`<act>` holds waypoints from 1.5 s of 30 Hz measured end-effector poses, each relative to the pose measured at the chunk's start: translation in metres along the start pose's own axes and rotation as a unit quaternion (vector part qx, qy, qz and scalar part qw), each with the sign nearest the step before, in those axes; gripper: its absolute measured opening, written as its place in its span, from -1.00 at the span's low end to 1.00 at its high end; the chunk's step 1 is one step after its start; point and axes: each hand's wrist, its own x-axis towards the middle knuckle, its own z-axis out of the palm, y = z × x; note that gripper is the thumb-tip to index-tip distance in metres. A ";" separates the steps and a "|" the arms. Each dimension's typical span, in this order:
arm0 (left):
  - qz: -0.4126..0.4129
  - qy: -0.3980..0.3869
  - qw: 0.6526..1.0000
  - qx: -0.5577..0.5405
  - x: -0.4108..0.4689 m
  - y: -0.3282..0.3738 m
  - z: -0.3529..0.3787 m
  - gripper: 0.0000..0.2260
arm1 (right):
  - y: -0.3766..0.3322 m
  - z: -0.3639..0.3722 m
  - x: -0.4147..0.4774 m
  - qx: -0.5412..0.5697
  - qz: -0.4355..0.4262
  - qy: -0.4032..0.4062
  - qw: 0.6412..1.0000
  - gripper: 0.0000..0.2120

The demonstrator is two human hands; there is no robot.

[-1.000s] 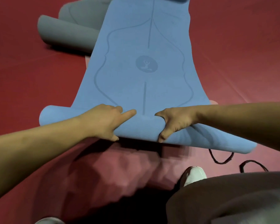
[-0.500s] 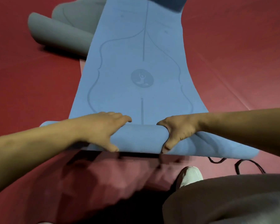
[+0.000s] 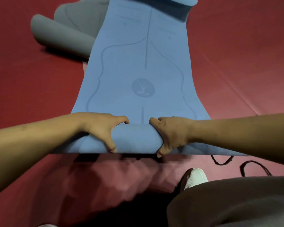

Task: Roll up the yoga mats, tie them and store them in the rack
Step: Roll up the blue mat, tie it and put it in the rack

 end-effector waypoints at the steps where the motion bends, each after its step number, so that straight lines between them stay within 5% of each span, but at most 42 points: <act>1: -0.006 -0.006 1.000 -0.008 0.001 -0.002 0.002 -0.27 | 0.001 0.003 0.000 0.024 0.000 0.001 1.000 -0.27; 4: 0.074 0.102 0.989 0.076 -0.008 -0.004 0.016 -0.27 | 0.015 -0.002 -0.001 0.126 0.022 -0.043 0.991 -0.41; 6: 0.153 0.222 0.932 0.244 -0.015 -0.009 0.025 -0.15 | 0.025 -0.006 -0.003 0.207 0.029 -0.074 0.975 -0.46; 8: 0.112 0.249 0.902 0.335 -0.021 -0.006 0.029 0.02 | 0.030 -0.009 -0.001 0.267 0.023 -0.101 0.958 -0.49; 13: 0.008 0.160 0.955 0.251 -0.015 0.002 0.035 -0.15 | 0.022 -0.014 0.005 0.229 0.023 -0.129 0.965 -0.39; 17: 0.000 0.079 0.994 0.082 -0.005 -0.005 0.003 -0.27 | 0.018 -0.017 0.006 0.012 0.018 -0.004 1.000 -0.04; 19: 0.006 0.054 0.998 0.011 -0.004 -0.009 -0.013 -0.30 | 0.014 -0.013 0.008 -0.050 0.023 0.044 0.998 -0.07; 24: 0.006 0.041 0.999 0.005 -0.006 -0.009 -0.014 -0.21 | 0.020 -0.011 0.003 0.069 0.024 0.021 0.997 -0.34; 27: 0.085 0.205 0.952 0.210 -0.015 -0.007 -0.004 -0.14 | 0.037 -0.011 -0.004 0.213 0.033 -0.022 0.976 -0.42; 30: 0.038 0.193 0.906 0.374 -0.020 0.004 0.000 0.07 | 0.044 -0.008 -0.003 0.304 0.012 -0.048 0.951 -0.45; 35: 0.003 0.132 0.949 0.286 -0.014 0.008 0.005 -0.13 | 0.043 0.000 -0.001 0.285 0.025 -0.090 0.954 -0.44; 40: -0.002 0.056 0.994 0.091 -0.007 -0.001 -0.004 -0.28 | 0.030 0.000 0.002 0.066 0.033 -0.020 0.997 0.04; 45: 0.017 0.018 0.998 0.059 -0.007 -0.002 -0.012 -0.28 | 0.026 0.008 0.003 0.121 0.027 -0.020 0.992 -0.26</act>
